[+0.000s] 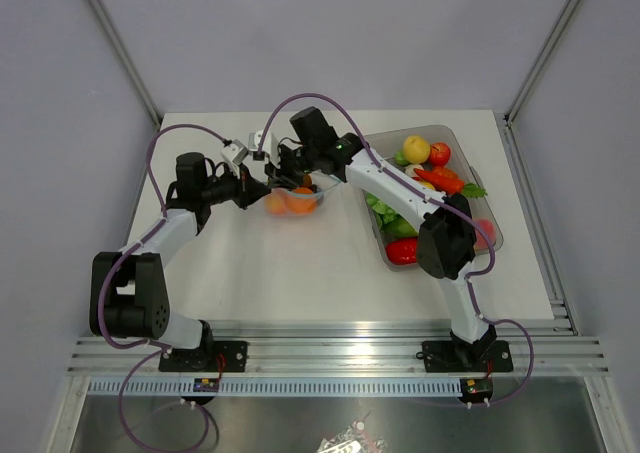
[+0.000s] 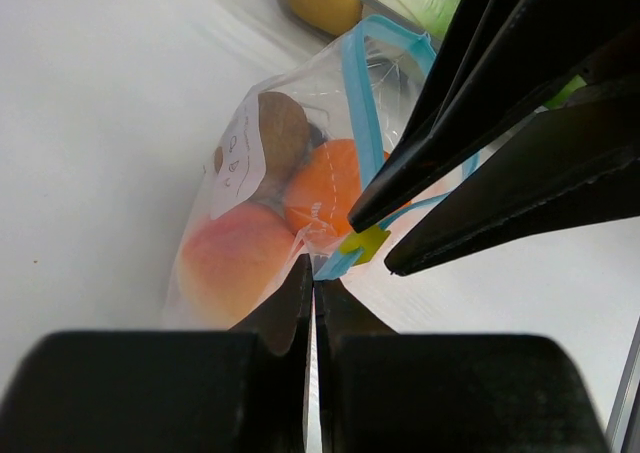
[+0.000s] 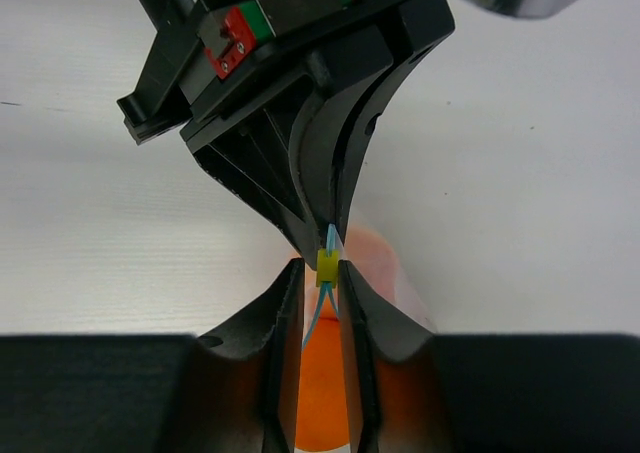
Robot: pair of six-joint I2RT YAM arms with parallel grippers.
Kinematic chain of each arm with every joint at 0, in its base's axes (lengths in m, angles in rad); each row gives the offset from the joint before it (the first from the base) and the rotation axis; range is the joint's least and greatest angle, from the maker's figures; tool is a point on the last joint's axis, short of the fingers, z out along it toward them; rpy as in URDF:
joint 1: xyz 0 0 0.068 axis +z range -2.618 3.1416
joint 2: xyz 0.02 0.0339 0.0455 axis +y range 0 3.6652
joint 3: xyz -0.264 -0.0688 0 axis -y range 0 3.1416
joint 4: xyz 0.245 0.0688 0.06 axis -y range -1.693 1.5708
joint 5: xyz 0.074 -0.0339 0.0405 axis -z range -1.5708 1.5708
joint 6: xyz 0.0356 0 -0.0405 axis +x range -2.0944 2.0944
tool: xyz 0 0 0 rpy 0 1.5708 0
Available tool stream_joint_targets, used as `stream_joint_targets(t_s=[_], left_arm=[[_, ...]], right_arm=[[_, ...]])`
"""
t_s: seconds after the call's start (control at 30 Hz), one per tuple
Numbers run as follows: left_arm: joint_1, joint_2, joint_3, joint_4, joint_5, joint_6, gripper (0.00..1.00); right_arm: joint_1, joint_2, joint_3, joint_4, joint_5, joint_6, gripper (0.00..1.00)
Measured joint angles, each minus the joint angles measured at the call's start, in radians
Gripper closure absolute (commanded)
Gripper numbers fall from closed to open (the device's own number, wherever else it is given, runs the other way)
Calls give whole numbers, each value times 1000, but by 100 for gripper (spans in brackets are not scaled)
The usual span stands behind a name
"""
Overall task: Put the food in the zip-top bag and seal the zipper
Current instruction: Zip the zipper food storage bag at the center of the board.
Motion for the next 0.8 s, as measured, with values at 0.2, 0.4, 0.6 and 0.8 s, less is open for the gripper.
stream_joint_targets(t_s=[0.2, 0.4, 0.6, 0.8], left_arm=[[1, 0, 0, 0, 0, 0, 100], [1, 0, 0, 0, 4, 0, 100], [1, 0, 0, 0, 11, 0, 100], [1, 0, 0, 0, 15, 0, 100]], right_arm=[[0, 0, 0, 0, -4, 5, 77], [0, 0, 0, 0, -4, 14, 70], [0, -1, -10, 16, -4, 23, 67], [0, -2, -42, 31, -4, 34, 69]])
